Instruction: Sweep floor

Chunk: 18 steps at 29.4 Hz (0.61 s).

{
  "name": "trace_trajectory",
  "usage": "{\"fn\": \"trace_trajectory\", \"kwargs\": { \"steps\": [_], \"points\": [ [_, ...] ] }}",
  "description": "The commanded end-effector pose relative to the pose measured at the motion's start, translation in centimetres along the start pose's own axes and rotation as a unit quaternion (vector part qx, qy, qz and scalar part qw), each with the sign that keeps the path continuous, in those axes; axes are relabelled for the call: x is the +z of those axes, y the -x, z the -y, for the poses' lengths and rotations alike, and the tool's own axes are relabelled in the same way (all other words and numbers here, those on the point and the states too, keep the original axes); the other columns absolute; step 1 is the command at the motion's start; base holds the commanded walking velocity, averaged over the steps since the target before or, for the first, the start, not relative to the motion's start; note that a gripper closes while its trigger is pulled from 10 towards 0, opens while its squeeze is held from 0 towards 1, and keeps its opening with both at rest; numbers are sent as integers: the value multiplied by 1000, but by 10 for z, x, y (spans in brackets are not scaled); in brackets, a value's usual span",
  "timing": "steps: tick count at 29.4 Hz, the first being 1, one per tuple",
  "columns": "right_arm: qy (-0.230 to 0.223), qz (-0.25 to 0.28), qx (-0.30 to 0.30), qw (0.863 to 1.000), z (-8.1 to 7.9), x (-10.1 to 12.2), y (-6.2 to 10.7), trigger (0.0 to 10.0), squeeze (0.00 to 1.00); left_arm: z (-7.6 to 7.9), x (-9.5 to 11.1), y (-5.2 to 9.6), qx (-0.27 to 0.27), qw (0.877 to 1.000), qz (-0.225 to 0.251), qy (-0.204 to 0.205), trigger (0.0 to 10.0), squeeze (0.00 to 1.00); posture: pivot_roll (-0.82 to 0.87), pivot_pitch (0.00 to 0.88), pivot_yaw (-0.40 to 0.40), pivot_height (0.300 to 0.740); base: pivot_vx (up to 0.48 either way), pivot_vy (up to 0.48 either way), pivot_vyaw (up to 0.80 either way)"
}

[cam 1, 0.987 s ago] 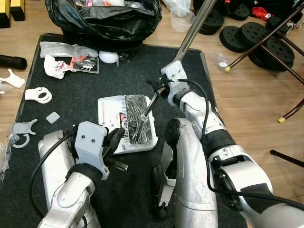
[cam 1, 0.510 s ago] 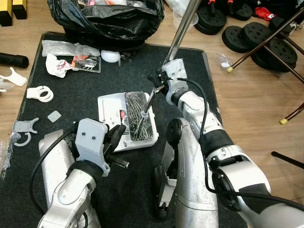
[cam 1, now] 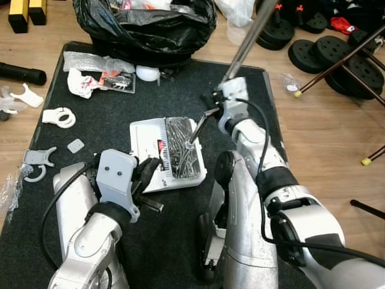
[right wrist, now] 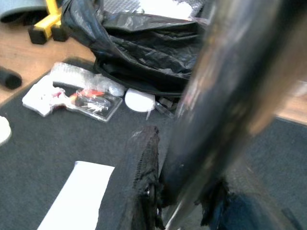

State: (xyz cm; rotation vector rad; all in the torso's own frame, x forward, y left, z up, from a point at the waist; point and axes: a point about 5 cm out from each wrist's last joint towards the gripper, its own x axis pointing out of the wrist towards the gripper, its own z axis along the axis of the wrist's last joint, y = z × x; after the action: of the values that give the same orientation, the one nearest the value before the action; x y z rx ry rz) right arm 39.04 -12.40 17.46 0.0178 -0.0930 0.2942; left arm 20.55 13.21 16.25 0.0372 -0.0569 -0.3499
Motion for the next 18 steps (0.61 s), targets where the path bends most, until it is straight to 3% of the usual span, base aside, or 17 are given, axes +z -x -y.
{"fn": "trace_trajectory", "kwargs": {
  "steps": [1, 2, 4, 5, 6, 14, 18],
  "points": [
    [-13, -34, -36, 999, 16, -20, 12, 10000, 0, 2, -5, 1, -8, 1000, -12, 10, 10000, 0, -49, 351, -218, 325, 0, 0, 0],
    [-52, -19, -40, 998, 17, -19, 13, 10000, 0, 2, -6, 1, -8, 1000, -13, 10, 10000, 0, -47, 352, -218, 325, 0, 0, 0],
    [-52, -19, -40, 998, 17, -19, 13, 10000, 0, 2, -6, 1, -8, 1000, -13, 10, 10000, 0, -47, 352, -218, 325, 0, 0, 0],
    [-108, -2, -48, 993, 20, -18, 13, 1686, 0, 2, -6, 1, -8, 1000, -13, 10, 10000, 0, -47, 352, -218, 325, 0, 0, 0],
    [-156, 13, -58, 986, 23, -17, 14, 0, 0, 2, -6, 1, -9, 1000, -13, 10, 10000, 0, -46, 353, -219, 325, 0, 0, 0],
    [-258, 48, -86, 961, 35, -15, 16, 0, 0, 3, -6, 0, -8, 1000, -13, 11, 10000, 0, -46, 354, -220, 325, 0, 0, 0],
    [-260, 51, -89, 960, 36, -13, 16, 0, 0, 3, -6, 0, -9, 1000, -12, 11, 10000, 0, -48, 354, -220, 325, 0, 0, 0]
  ]
}}
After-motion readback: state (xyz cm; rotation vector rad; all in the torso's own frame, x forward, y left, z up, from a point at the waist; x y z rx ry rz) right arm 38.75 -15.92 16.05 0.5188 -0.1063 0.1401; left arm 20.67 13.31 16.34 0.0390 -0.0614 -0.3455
